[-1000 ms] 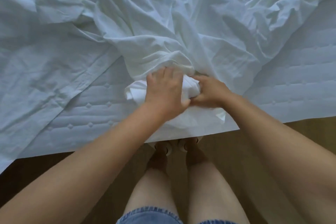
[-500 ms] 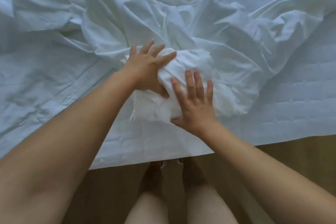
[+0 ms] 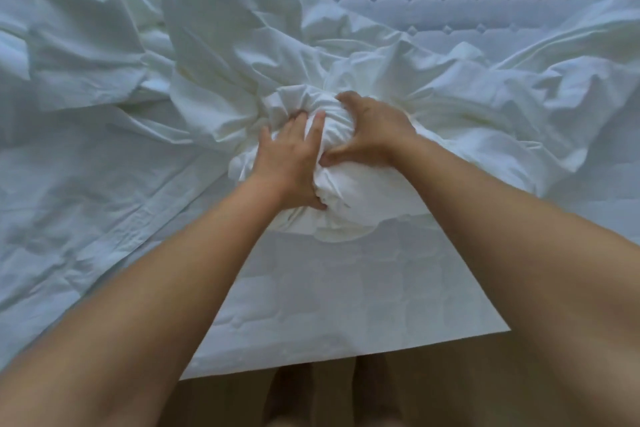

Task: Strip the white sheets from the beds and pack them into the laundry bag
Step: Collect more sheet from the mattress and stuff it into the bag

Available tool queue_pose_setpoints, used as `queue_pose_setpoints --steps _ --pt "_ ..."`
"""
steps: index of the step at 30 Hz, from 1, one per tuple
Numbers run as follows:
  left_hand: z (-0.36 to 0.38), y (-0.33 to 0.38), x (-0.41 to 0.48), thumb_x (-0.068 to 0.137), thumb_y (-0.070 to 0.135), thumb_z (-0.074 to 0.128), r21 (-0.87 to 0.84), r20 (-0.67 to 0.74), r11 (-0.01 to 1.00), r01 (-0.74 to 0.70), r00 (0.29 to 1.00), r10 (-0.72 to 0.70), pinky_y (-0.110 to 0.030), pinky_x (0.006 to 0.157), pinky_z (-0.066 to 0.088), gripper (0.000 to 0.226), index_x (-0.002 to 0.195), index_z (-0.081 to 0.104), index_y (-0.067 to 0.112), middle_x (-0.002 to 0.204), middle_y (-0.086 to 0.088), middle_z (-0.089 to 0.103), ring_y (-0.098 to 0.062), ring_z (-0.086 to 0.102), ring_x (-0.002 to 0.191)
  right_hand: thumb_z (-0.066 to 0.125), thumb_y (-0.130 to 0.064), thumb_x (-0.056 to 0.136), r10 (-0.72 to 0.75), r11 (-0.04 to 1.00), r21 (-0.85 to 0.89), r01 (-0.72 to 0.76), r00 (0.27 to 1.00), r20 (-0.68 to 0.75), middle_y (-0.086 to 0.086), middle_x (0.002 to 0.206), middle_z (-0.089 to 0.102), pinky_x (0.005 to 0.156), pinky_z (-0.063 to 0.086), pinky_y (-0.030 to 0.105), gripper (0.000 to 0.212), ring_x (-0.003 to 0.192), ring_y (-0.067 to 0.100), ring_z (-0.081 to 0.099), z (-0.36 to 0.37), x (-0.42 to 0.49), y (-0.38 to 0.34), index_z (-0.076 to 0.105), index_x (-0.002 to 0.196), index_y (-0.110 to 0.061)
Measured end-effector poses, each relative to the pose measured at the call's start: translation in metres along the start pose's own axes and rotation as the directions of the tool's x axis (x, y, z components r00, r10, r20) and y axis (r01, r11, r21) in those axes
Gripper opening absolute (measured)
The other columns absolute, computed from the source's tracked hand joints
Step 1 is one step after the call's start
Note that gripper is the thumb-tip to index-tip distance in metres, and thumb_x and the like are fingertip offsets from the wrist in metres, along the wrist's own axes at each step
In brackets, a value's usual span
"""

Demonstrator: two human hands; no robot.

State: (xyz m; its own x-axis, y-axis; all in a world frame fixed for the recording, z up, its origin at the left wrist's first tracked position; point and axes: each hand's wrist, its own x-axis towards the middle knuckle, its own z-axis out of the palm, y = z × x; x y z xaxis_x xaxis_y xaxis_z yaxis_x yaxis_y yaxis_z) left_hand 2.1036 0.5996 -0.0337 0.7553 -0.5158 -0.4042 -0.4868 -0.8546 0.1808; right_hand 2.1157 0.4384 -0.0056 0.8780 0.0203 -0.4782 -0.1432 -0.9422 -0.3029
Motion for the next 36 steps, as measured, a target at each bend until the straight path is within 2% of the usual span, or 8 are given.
queue_pose_setpoints --steps 3,9,13,18,26,30,32,36 --pt "-0.009 -0.012 0.010 0.051 0.063 0.081 -0.151 -0.115 0.986 -0.075 0.992 0.058 -0.041 0.095 0.039 0.114 0.144 0.035 0.017 0.134 -0.006 0.055 -0.029 0.052 0.123 0.051 -0.080 0.056 -0.107 0.994 -0.014 0.107 0.962 -0.252 0.012 0.138 0.042 0.106 0.030 0.042 0.112 0.127 0.031 0.038 0.005 -0.018 -0.002 0.029 0.147 -0.018" --pt "-0.045 -0.019 0.034 0.057 0.052 0.085 -0.199 0.046 0.980 -0.026 0.998 0.035 -0.028 0.070 0.037 0.051 0.094 0.067 0.020 0.095 -0.003 0.070 -0.025 0.061 0.093 0.077 -0.067 0.053 -0.185 0.913 -0.342 0.221 0.974 0.134 0.012 0.156 -0.021 0.116 0.000 0.057 0.137 0.144 0.033 -0.017 0.015 -0.048 0.011 -0.017 0.148 -0.035" --pt "-0.052 -0.020 0.043 0.049 0.041 0.089 -0.367 0.183 0.920 0.139 0.980 -0.076 -0.034 0.079 0.052 0.054 0.096 0.070 0.022 0.091 0.000 0.070 -0.022 0.064 0.089 0.078 -0.054 0.062 -0.187 0.944 -0.269 0.192 0.981 0.044 0.012 0.153 0.015 0.098 0.037 0.043 0.121 0.137 0.033 0.027 0.011 -0.024 0.011 -0.002 0.150 -0.037" --pt "-0.061 -0.020 0.038 0.045 0.040 0.081 -0.525 0.261 0.815 0.245 0.958 -0.120 -0.034 0.072 0.052 0.045 0.080 0.072 0.013 0.079 -0.003 0.067 -0.024 0.064 0.080 0.079 -0.037 0.063 -0.173 0.985 0.006 0.173 0.984 -0.035 -0.002 0.104 0.065 0.074 0.044 0.031 0.064 0.098 0.025 0.060 -0.012 -0.018 0.019 0.056 0.123 -0.033" --pt "-0.034 -0.002 -0.016 0.066 0.023 0.084 -0.544 0.684 0.654 0.526 0.729 -0.017 -0.037 0.081 0.057 0.028 0.088 0.072 0.009 0.085 -0.005 0.074 -0.027 0.071 0.083 0.074 -0.023 0.050 -0.071 0.985 0.170 -0.023 0.848 0.525 0.003 0.082 0.069 0.070 0.055 0.036 0.033 0.078 0.021 0.067 -0.008 -0.050 0.016 0.065 0.080 -0.017" --pt "-0.017 -0.006 -0.052 0.062 0.051 0.082 -0.552 0.236 0.739 0.386 0.922 -0.306 -0.034 0.092 0.045 0.070 0.121 0.063 0.017 0.113 -0.002 0.064 -0.025 0.059 0.110 0.071 -0.019 0.049 -0.008 0.965 0.215 -0.151 0.802 0.597 0.006 0.085 0.072 0.067 0.056 0.034 0.040 0.078 0.026 0.070 -0.004 -0.049 0.012 0.068 0.088 -0.015" --pt "-0.008 -0.014 -0.072 0.067 0.055 0.078 -0.497 -0.112 0.749 0.438 0.824 -0.556 -0.042 0.104 0.035 0.092 0.143 0.038 0.022 0.139 -0.006 0.046 -0.028 0.041 0.129 0.072 -0.022 0.051 -0.036 0.979 0.189 -0.071 0.860 0.509 0.001 0.098 0.069 0.072 0.053 0.033 0.047 0.093 0.026 0.066 -0.004 -0.045 0.004 0.066 0.098 -0.019" --pt "0.026 -0.023 -0.081 0.067 0.039 0.084 -0.937 0.175 0.068 0.343 0.629 -0.757 -0.035 0.114 0.027 0.127 0.153 -0.007 0.018 0.155 -0.007 0.023 -0.020 0.029 0.139 0.066 -0.040 0.067 -0.134 0.981 -0.130 0.145 0.987 0.091 0.002 0.141 0.041 0.103 0.033 0.043 0.084 0.129 0.027 0.037 0.008 -0.057 -0.010 0.034 0.143 -0.026"
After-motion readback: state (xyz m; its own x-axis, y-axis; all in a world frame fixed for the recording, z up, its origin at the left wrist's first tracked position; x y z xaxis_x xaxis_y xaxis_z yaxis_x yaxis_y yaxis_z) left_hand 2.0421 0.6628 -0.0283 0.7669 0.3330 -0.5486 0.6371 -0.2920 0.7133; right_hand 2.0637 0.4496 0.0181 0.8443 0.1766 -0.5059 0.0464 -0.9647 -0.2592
